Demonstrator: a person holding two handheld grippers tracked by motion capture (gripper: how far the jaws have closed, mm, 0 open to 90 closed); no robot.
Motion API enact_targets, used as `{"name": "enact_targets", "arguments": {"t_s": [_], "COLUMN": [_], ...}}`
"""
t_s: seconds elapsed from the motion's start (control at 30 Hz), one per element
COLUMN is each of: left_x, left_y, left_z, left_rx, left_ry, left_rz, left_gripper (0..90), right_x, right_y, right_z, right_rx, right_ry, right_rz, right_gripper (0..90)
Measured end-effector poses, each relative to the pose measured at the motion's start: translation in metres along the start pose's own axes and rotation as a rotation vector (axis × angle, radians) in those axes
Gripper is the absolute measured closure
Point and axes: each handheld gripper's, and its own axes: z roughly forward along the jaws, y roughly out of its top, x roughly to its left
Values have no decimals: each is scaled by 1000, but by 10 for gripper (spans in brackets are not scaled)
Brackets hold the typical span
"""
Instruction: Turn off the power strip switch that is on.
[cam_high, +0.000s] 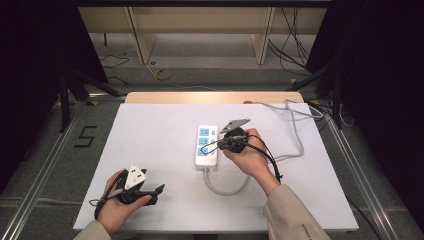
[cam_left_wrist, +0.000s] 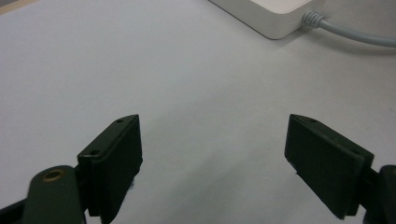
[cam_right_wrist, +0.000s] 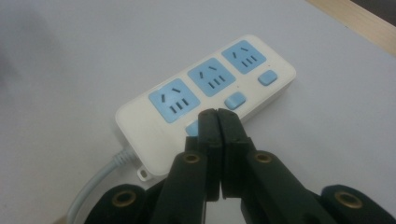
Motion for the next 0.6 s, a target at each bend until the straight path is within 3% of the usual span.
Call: {"name": "enact_targets", "arguments": {"t_s": [0.6], "left_x": [0], "left_y": [0], "left_z": [0], "left_rx": [-2], "left_ry": [0], "left_rz": [-2], "left_gripper": [188], "right_x": [0], "right_y": [6], "right_z": [13], "right_rx": [39], "right_ry": [10], "right_rz": [-6], "right_gripper": [895]}}
